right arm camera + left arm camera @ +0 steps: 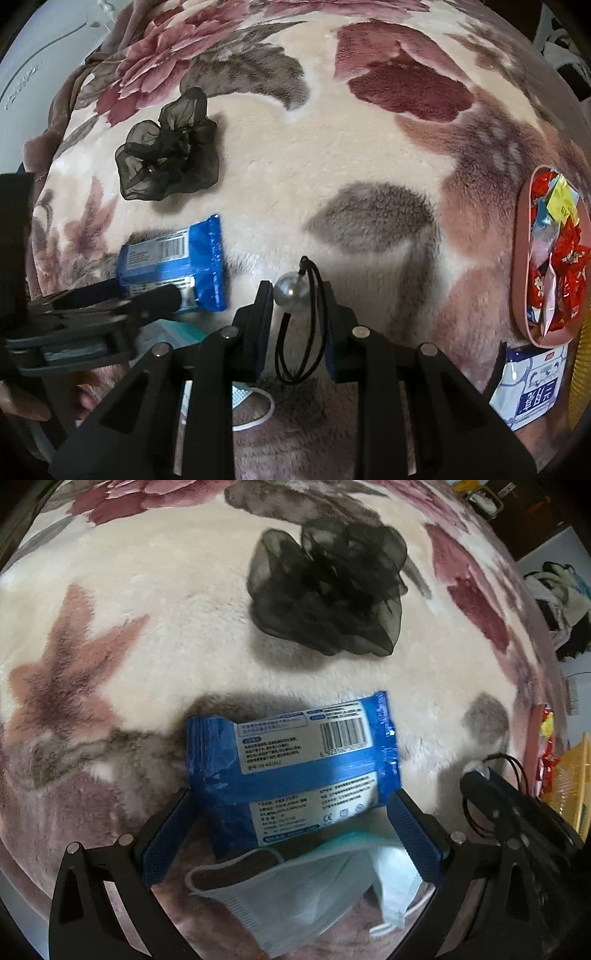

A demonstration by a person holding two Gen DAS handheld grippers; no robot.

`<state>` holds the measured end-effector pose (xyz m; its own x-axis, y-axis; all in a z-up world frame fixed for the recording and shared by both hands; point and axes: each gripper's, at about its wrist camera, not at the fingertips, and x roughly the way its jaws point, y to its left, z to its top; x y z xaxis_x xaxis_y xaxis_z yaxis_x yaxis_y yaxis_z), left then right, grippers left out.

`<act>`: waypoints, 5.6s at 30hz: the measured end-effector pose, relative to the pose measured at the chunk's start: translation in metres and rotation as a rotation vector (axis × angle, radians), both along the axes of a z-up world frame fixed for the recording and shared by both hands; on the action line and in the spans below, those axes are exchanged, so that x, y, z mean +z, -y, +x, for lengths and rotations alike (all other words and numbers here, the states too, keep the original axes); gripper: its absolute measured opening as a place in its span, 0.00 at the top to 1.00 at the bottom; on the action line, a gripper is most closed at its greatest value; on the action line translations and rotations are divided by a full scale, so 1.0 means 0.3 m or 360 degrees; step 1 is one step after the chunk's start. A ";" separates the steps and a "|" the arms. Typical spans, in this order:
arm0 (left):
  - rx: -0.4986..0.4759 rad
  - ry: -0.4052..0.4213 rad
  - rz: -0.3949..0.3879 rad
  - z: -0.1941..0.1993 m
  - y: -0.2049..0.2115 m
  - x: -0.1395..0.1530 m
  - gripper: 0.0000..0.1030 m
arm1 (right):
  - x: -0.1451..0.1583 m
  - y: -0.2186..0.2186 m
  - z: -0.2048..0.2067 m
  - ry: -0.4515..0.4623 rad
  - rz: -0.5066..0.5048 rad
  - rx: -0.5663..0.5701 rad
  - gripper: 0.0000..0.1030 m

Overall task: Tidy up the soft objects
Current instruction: 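Grasp the black pearl hair tie with the right tool while the left tool grasps the blue wipes packet, then lift the wipes packet and hair tie and carry them over the orange basket, then open both tools to drop the wipes packet and hair tie into the basket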

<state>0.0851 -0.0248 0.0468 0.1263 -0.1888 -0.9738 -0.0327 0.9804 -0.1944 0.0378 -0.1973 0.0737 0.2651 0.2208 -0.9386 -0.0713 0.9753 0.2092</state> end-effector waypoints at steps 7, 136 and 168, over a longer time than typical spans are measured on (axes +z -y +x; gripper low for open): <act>-0.0135 0.0054 0.0149 0.005 0.088 -0.014 0.01 | -0.019 0.009 -0.024 -0.0022 0.0025 0.0019 0.76; -0.0804 0.0557 -0.0118 -0.427 0.890 0.606 0.30 | 0.477 0.807 -0.599 0.0494 0.0075 -0.0662 0.76; -0.0920 0.0557 -0.0331 -0.387 1.291 0.580 0.01 | 0.427 1.159 -0.604 0.0458 0.0036 -0.1051 0.08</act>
